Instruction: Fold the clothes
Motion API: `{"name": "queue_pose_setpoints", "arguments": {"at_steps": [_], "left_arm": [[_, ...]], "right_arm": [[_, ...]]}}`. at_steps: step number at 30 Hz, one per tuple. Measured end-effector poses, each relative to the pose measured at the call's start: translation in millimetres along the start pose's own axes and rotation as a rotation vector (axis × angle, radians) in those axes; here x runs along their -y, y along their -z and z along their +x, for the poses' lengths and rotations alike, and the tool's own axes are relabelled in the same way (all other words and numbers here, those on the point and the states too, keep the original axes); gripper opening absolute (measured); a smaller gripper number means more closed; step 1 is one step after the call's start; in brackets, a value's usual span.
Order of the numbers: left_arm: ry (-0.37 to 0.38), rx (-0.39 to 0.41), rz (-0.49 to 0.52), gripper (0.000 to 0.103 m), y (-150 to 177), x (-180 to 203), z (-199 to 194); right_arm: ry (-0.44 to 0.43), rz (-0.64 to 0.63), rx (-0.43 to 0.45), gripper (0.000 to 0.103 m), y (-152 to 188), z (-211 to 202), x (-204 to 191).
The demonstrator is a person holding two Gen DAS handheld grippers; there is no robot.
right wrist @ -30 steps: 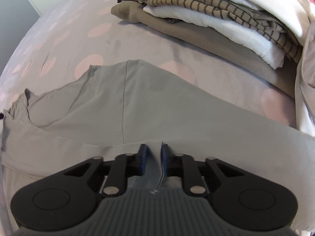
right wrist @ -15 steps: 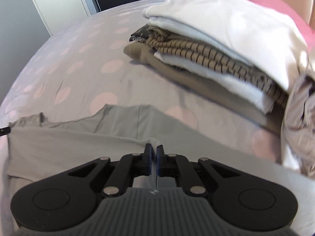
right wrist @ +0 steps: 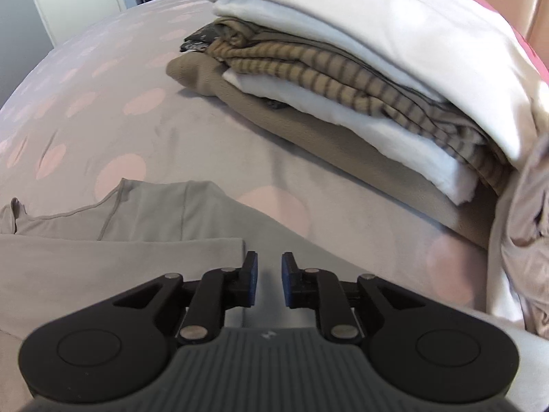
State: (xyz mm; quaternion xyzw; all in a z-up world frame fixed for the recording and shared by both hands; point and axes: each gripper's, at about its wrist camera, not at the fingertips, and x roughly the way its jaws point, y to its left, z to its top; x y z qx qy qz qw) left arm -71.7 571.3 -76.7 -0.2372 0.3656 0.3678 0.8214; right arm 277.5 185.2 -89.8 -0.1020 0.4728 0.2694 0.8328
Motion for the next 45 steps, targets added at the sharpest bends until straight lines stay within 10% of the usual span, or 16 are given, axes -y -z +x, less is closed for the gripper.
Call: {"name": "queue_pose_setpoints", "arguments": {"at_steps": [24,45], "left_arm": [[0.044,-0.01,0.153,0.018,79,34,-138],[-0.039,0.001,0.203,0.03,118,55,-165]], "right_arm": [[0.171,0.319,0.08,0.037,98,-139,183],[0.268,0.594,0.11,0.046,170,-178,303]]}}
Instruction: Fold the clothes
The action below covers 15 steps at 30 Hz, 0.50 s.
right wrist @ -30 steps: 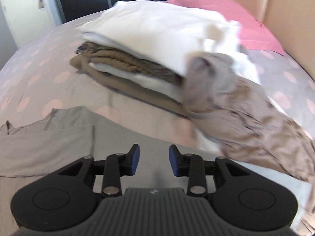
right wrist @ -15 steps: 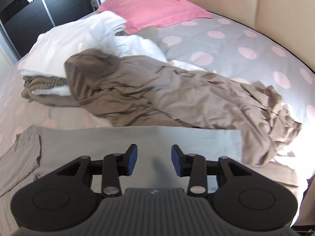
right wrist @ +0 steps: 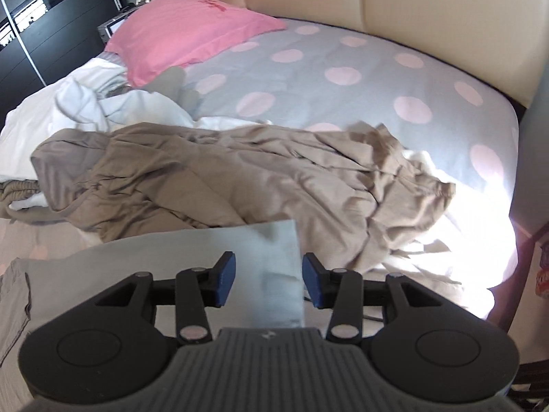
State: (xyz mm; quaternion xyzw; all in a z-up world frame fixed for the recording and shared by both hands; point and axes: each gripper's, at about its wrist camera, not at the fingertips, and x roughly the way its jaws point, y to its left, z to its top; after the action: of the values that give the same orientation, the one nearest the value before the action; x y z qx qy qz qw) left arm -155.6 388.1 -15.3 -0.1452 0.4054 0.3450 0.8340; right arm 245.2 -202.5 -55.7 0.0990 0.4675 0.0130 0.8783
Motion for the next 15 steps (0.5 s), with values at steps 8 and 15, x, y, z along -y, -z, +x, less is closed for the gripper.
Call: {"name": "queue_pose_setpoints", "arguments": {"at_steps": [8,15], "left_arm": [[-0.007,-0.021,0.021,0.03,5,4,6],[-0.01,-0.032,0.037,0.03,7,7,10]], "right_arm": [[-0.027,0.137,-0.099,0.038,6,26,28],[-0.052,0.154,-0.12,0.014,10,37,25]]}}
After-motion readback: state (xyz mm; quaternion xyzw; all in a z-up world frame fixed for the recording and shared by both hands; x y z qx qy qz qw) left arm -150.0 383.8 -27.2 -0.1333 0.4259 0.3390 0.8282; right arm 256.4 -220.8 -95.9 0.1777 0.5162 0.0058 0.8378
